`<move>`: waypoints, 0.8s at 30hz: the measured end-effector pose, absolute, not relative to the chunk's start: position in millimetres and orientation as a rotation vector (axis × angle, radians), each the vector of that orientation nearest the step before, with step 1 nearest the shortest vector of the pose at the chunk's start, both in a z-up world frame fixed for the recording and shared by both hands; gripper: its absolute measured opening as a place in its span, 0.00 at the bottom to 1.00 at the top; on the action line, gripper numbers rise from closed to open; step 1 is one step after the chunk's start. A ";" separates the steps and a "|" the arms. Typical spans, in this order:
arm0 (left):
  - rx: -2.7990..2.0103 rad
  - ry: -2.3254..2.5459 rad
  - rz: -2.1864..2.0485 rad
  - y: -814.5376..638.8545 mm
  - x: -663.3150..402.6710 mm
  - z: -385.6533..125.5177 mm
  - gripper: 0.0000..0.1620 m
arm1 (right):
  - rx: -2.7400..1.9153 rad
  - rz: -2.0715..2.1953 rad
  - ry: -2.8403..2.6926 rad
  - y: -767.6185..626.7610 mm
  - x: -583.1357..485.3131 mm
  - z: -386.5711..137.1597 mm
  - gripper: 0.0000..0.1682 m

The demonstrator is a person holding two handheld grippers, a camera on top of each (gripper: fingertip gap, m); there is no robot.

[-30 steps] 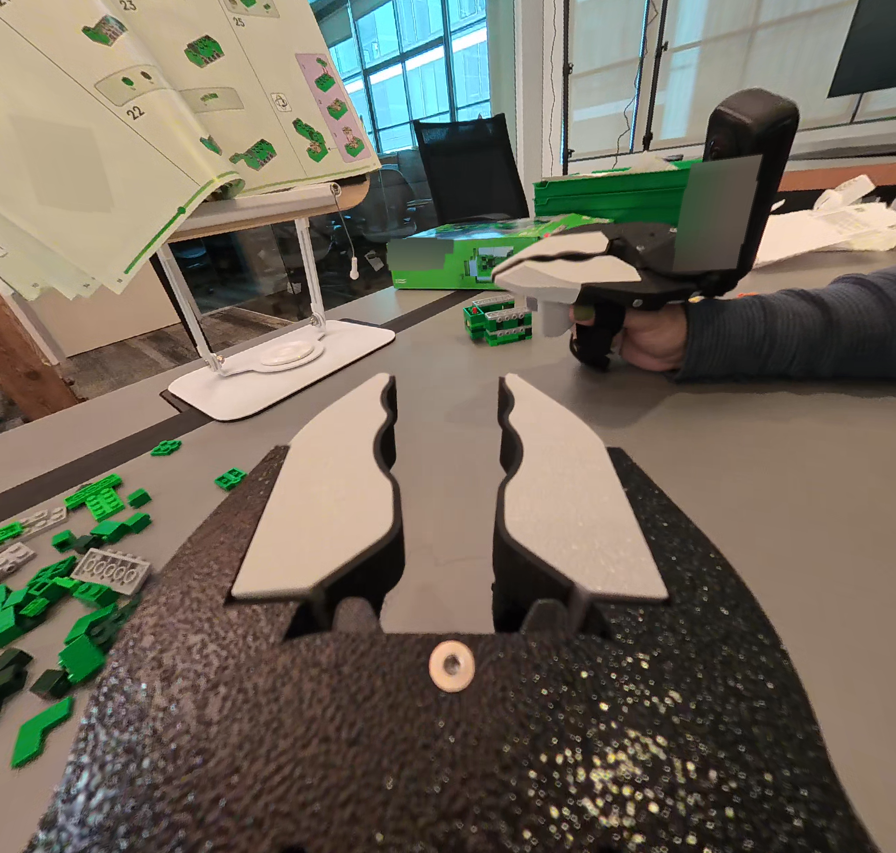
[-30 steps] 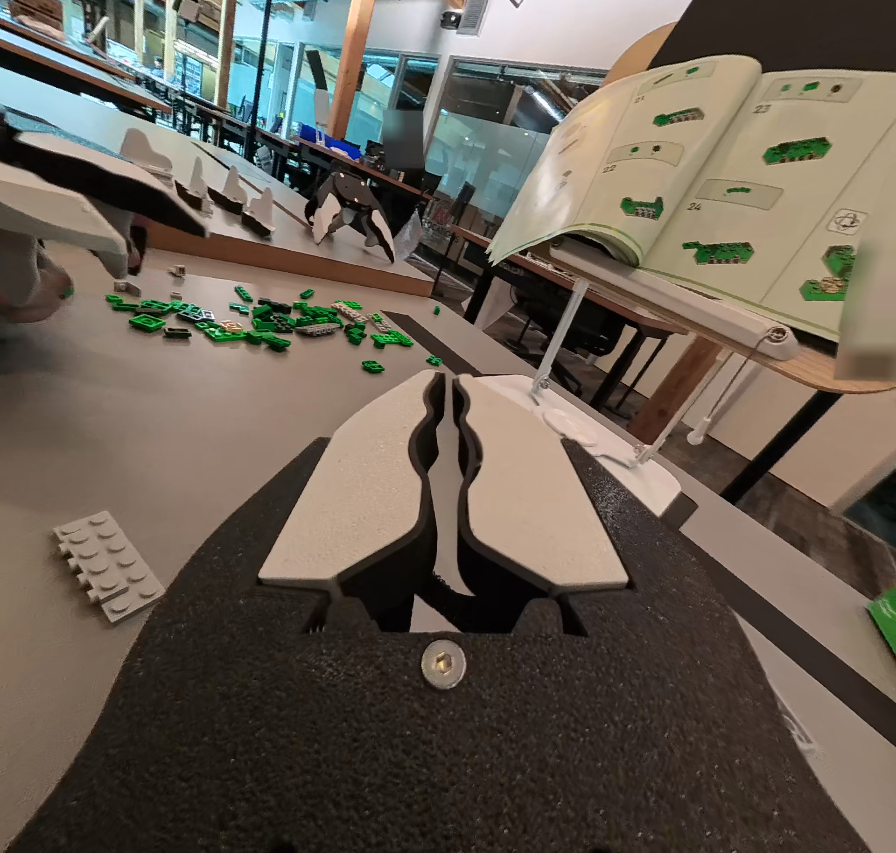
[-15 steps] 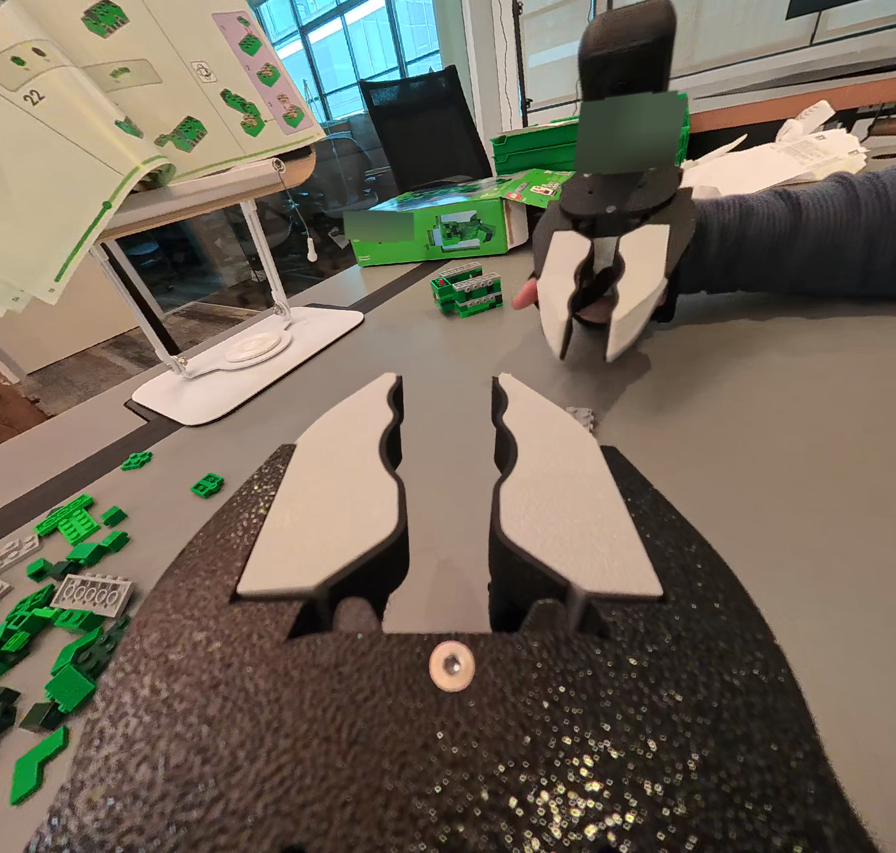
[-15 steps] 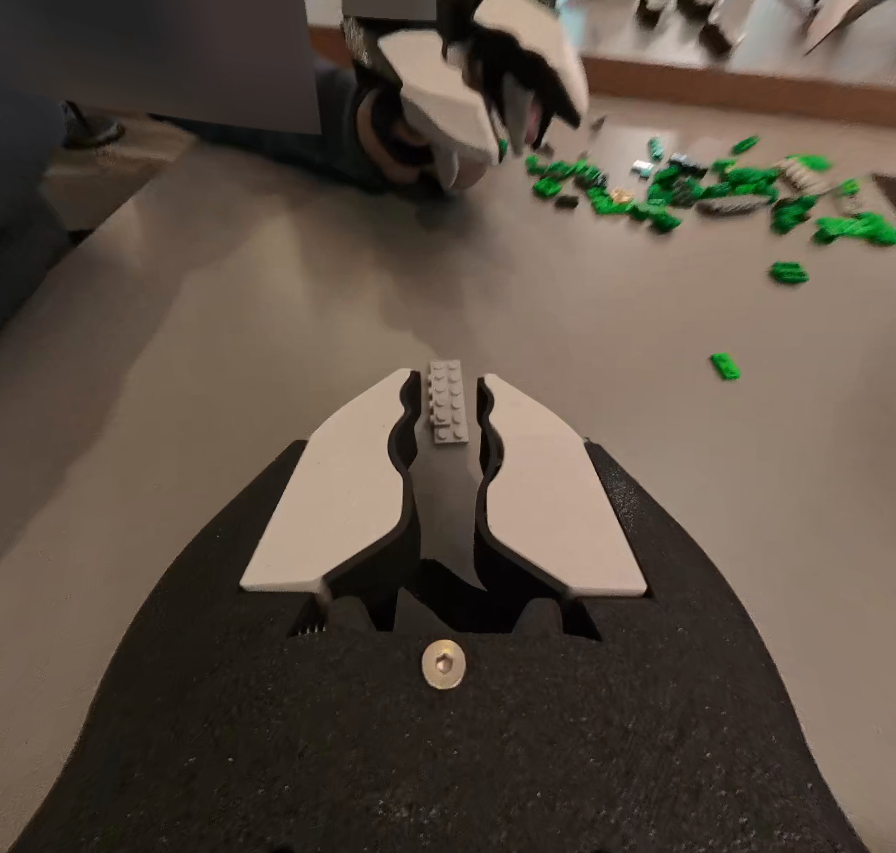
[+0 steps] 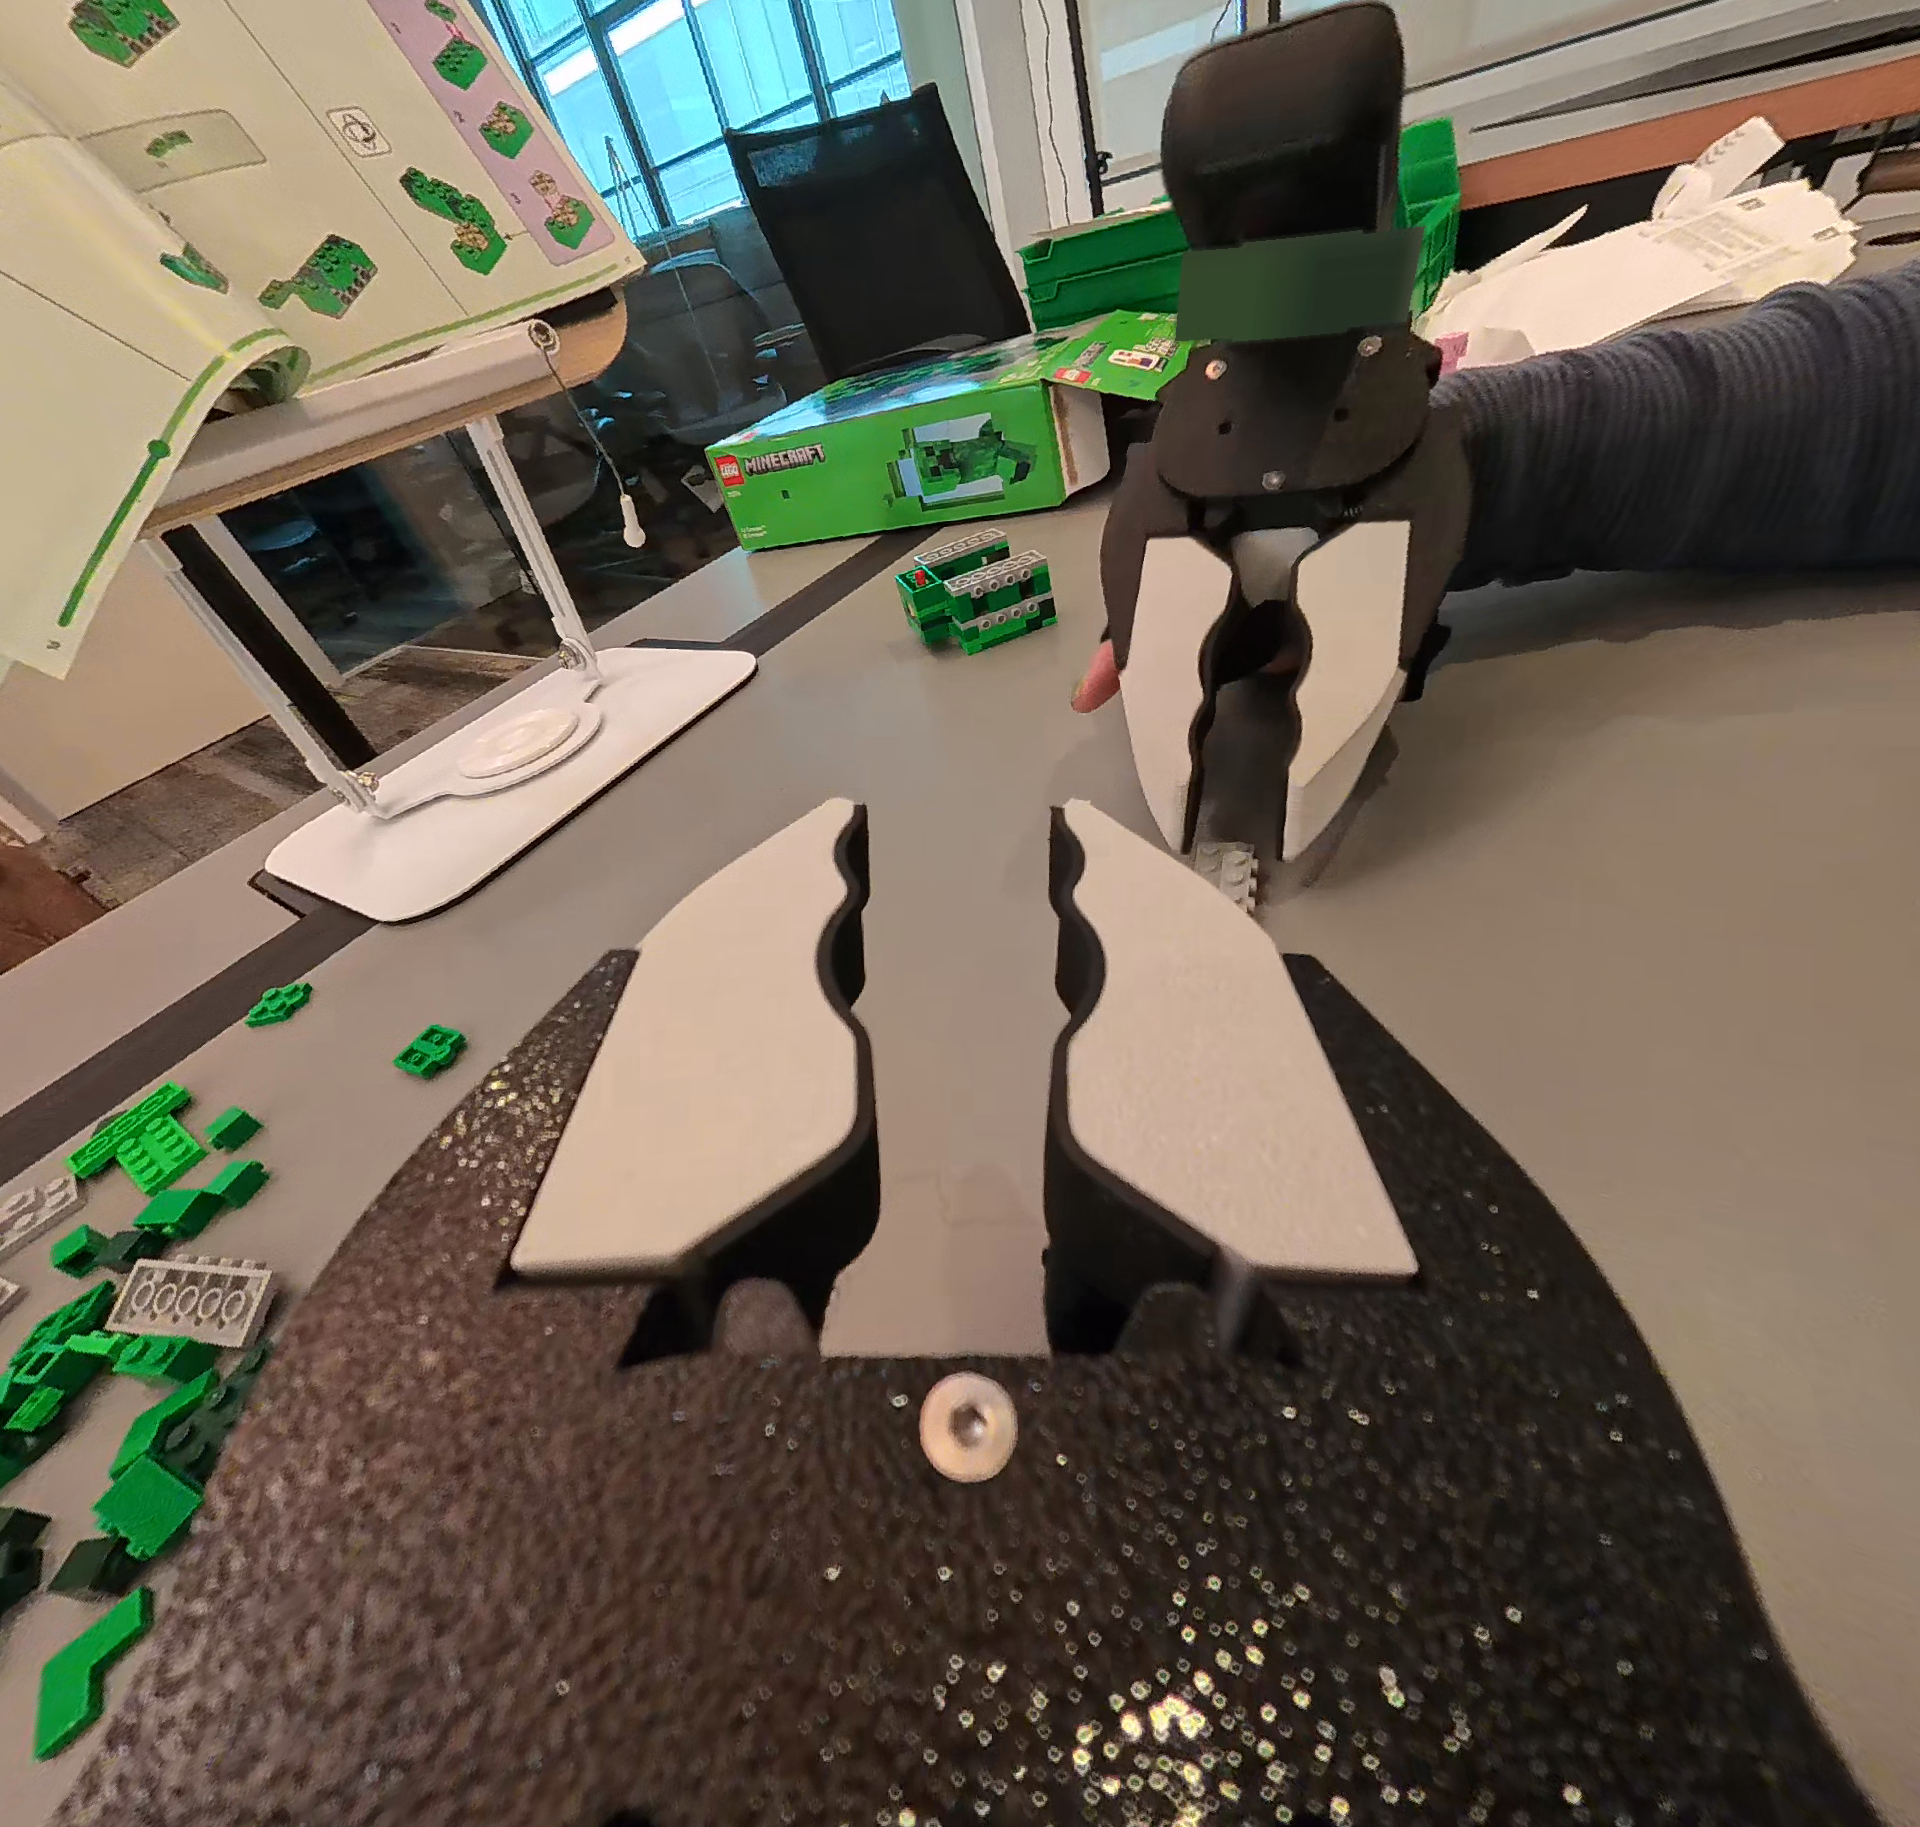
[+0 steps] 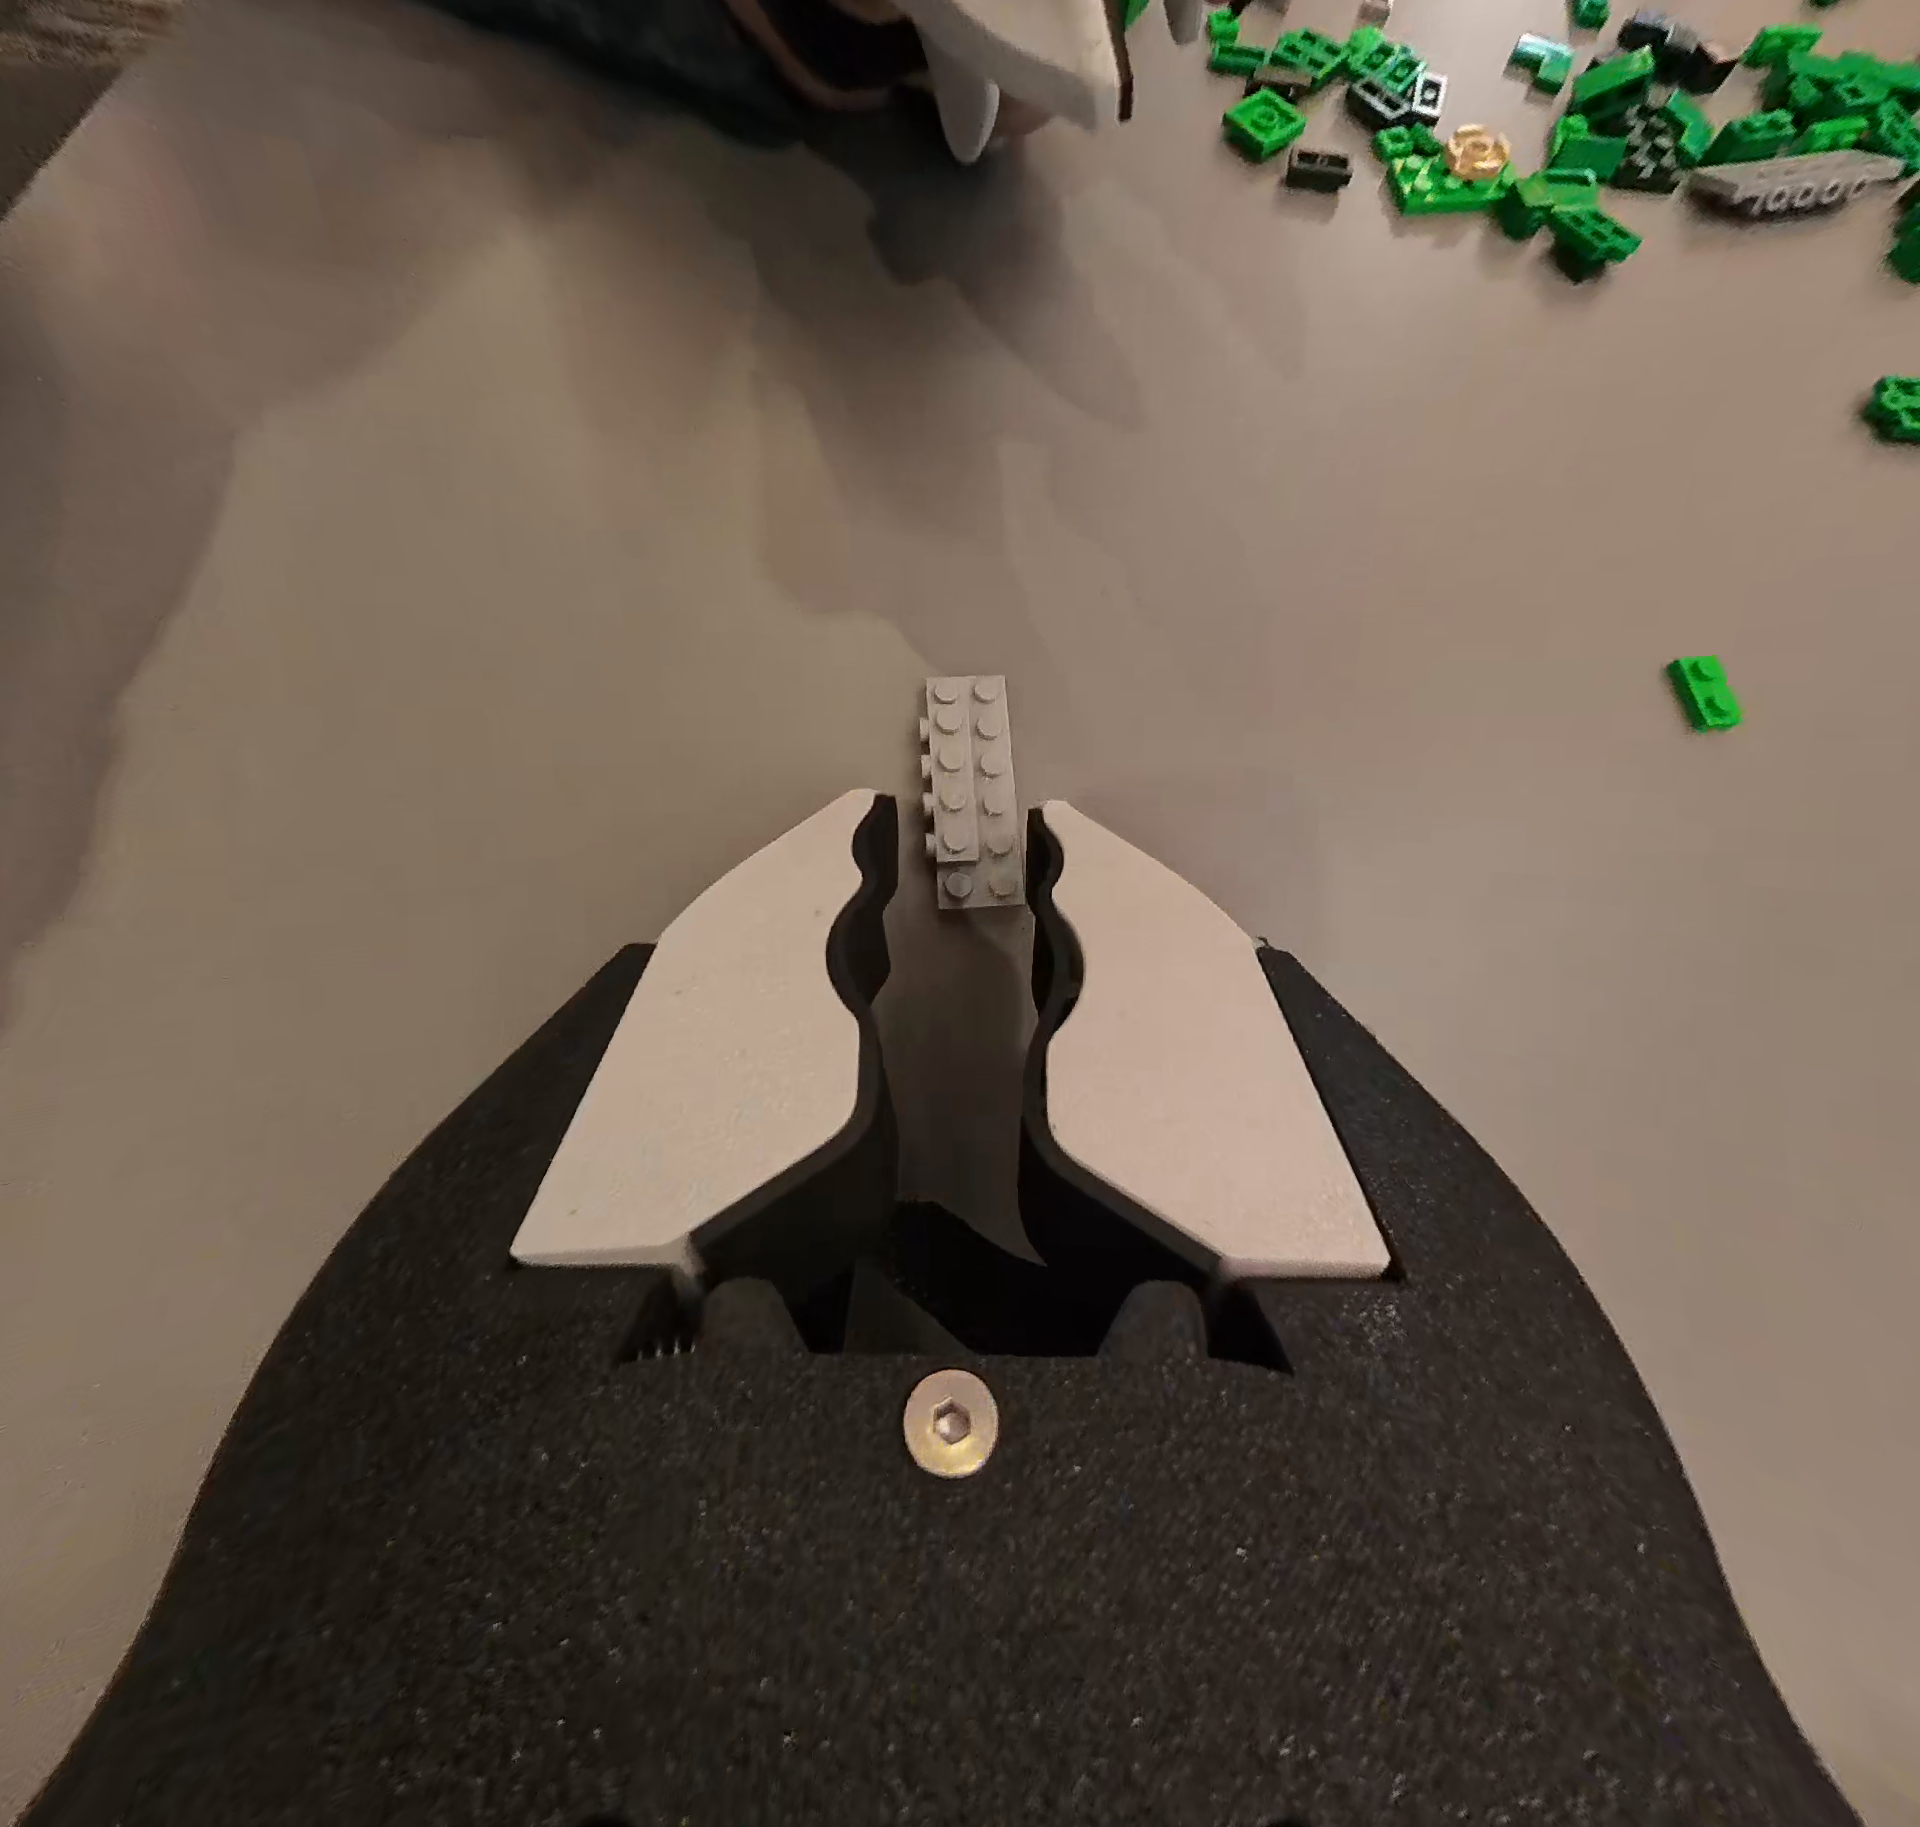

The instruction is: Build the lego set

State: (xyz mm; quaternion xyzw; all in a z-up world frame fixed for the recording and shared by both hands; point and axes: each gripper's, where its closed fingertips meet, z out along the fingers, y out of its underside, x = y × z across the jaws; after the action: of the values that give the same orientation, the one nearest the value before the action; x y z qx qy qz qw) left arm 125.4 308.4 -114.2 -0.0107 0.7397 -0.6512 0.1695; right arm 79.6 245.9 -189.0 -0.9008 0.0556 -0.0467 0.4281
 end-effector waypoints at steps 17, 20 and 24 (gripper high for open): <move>-0.023 2.108 -1.845 307.8 124.4 -115.1 0.20 | -2.275 -0.100 0.164 245.7 80.7 -193.3 0.10; -0.022 2.108 -1.844 307.7 124.2 -115.2 0.20 | -2.275 -0.115 0.186 245.3 81.9 -193.3 0.08; -0.024 2.106 -1.848 307.9 124.4 -114.9 0.20 | -2.271 -0.192 0.256 244.6 86.6 -192.7 0.07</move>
State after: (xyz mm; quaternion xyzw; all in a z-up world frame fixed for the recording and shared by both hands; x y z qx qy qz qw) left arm 124.4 307.9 -114.9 -0.0084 0.7409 -0.6500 0.1691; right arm 86.6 244.6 -192.7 -0.9024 0.1019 -0.0763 0.4116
